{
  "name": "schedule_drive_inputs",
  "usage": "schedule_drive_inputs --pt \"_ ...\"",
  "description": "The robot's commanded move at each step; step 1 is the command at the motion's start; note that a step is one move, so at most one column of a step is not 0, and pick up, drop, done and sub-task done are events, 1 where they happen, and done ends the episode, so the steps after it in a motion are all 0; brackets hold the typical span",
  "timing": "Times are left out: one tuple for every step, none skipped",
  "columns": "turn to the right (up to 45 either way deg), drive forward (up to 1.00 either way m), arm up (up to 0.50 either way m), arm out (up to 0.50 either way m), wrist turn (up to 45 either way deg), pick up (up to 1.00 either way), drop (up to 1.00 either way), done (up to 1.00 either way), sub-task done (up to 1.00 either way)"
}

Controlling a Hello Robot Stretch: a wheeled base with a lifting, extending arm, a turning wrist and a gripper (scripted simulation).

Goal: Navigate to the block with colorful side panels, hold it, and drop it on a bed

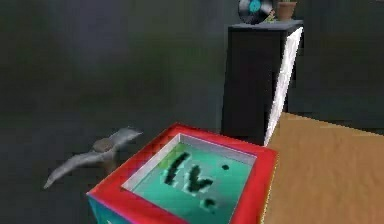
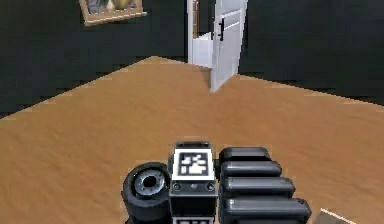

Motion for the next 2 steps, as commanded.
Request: schedule_drive_inputs --pt "-45.0 0.00 0.00 0.00 0.0 0.00 0.00 0.00 0.00" --pt "-45.0 0.00 0.00 0.00 0.0 0.00 0.00 0.00 0.00"
